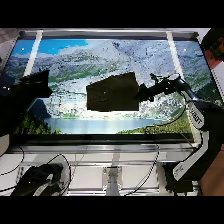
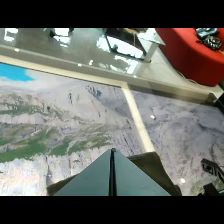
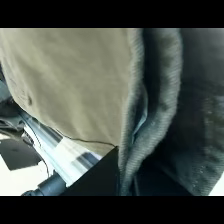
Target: Fold the clothes and pants, and hang the long-sleeved shirts on hangers.
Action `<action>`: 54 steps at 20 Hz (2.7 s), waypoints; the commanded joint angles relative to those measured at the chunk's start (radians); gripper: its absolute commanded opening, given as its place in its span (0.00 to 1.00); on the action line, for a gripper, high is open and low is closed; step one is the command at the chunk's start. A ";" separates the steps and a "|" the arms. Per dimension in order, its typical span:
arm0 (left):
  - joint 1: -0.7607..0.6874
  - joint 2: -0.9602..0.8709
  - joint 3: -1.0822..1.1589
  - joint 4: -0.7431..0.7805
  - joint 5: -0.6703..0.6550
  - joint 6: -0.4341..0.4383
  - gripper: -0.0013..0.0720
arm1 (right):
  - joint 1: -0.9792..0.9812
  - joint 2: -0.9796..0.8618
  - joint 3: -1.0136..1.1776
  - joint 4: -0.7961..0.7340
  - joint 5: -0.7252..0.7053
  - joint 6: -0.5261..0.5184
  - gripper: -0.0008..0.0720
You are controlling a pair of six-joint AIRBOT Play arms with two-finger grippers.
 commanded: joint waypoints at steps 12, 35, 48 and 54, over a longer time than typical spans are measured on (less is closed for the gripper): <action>0.000 0.087 0.001 0.000 0.001 0.000 0.06 | -0.561 0.137 0.270 -0.793 0.371 0.290 0.03; 0.050 0.047 0.006 0.019 0.016 -0.002 0.06 | -0.981 0.260 0.663 -0.196 0.335 0.360 0.04; 0.108 -0.249 0.425 -0.011 -0.207 0.122 0.06 | -0.473 0.310 0.640 0.441 0.251 0.223 0.04; 0.108 -0.252 0.423 -0.011 -0.244 0.122 0.06 | -0.387 0.310 0.624 0.438 0.253 0.223 0.04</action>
